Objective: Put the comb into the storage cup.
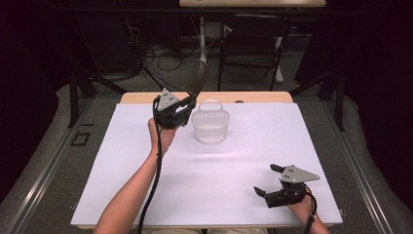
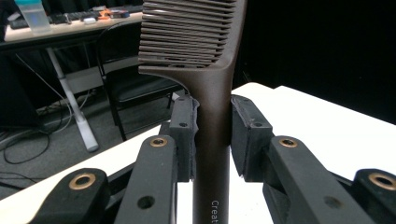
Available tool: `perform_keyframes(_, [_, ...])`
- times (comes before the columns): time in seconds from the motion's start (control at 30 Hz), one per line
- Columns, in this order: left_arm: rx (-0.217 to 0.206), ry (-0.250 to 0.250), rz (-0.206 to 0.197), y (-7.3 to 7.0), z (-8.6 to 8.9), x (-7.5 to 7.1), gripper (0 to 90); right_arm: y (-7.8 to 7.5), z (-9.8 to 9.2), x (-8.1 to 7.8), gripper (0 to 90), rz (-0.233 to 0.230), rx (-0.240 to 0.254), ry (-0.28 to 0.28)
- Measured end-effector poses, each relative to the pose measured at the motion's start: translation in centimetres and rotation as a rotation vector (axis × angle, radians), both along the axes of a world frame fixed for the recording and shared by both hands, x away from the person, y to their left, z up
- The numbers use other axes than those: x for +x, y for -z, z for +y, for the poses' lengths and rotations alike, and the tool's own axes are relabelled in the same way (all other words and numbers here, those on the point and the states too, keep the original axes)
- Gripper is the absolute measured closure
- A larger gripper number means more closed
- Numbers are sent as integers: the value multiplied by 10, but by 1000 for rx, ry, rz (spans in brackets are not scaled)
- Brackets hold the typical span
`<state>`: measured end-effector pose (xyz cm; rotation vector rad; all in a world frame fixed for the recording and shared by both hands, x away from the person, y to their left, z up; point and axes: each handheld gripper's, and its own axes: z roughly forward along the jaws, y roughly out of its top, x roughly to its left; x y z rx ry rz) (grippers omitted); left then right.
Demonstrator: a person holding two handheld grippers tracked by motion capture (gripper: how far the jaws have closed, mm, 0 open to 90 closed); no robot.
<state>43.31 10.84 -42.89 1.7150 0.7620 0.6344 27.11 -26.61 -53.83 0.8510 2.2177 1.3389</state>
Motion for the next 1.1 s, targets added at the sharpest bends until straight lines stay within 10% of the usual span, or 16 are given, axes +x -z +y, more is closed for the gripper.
perform_keyframes(1.1, [-53, -6, -39, 3, -12, 10, 720, 1, 0, 1, 27, 9, 1, -3])
